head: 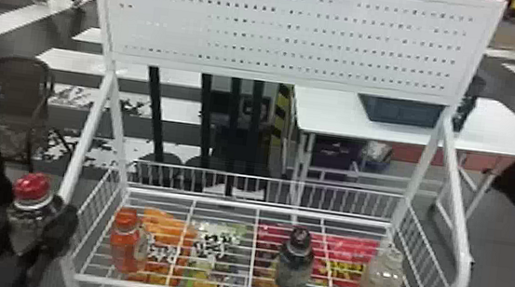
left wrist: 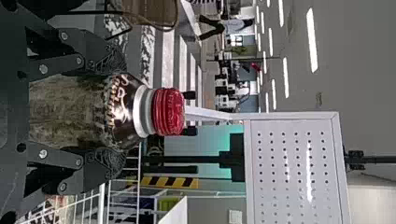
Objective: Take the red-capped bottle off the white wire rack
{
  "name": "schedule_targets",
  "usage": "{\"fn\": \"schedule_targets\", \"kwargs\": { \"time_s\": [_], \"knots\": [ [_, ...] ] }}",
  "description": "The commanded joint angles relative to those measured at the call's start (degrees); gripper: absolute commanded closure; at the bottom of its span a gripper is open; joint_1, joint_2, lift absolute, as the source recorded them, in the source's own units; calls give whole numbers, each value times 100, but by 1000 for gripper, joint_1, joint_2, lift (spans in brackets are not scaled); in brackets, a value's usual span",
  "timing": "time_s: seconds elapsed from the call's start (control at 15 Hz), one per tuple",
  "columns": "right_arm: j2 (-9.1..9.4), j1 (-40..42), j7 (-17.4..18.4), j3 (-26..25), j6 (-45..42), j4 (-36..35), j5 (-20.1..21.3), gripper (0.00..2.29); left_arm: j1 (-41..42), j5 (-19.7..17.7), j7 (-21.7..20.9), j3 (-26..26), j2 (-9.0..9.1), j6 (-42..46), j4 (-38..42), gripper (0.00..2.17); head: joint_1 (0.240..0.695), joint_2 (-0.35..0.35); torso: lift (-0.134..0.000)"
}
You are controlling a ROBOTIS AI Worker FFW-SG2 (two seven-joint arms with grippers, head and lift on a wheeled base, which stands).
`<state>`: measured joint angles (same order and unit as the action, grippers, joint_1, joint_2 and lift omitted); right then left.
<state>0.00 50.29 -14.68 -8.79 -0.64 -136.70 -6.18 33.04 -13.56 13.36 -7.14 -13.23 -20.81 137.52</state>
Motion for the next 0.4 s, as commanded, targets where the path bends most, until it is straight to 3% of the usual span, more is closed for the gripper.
{"fn": "schedule_targets", "kwargs": {
  "time_s": [0.0,0.33],
  "knots": [
    [5,-1,0,-9,25,3,-15,154,0,-121,-17,-147,-4,-7,-50,1700,499,0,0],
    [5,-1,-9,-17,113,-59,-15,154,18,-279,-70,-314,-4,-7,-15,1700,499,0,0]
  ]
}}
